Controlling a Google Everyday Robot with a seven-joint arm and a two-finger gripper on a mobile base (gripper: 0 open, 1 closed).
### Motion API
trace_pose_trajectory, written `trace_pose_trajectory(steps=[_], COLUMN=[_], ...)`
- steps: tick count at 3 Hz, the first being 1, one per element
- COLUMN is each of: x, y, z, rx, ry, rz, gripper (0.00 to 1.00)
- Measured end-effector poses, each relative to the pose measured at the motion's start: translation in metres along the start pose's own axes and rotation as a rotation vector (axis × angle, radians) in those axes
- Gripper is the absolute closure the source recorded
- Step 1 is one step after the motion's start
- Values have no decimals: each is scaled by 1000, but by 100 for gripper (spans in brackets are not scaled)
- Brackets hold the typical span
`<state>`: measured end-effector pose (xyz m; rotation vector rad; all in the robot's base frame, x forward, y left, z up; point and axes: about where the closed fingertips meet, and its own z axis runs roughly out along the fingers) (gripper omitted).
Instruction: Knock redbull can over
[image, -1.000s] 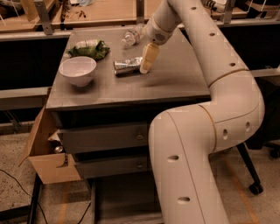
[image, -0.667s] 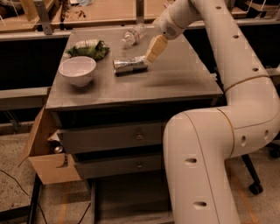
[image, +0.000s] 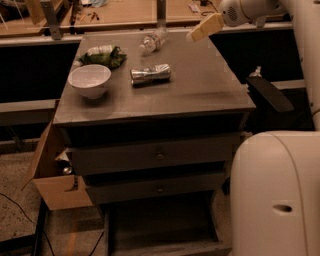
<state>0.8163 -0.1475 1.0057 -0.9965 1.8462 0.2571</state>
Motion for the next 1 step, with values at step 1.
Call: trace_pose_trajectory(steps=[1], x=[-3], y=[-4], z=[4], rx=[30], ry=[-23], rz=[31], gripper=[0])
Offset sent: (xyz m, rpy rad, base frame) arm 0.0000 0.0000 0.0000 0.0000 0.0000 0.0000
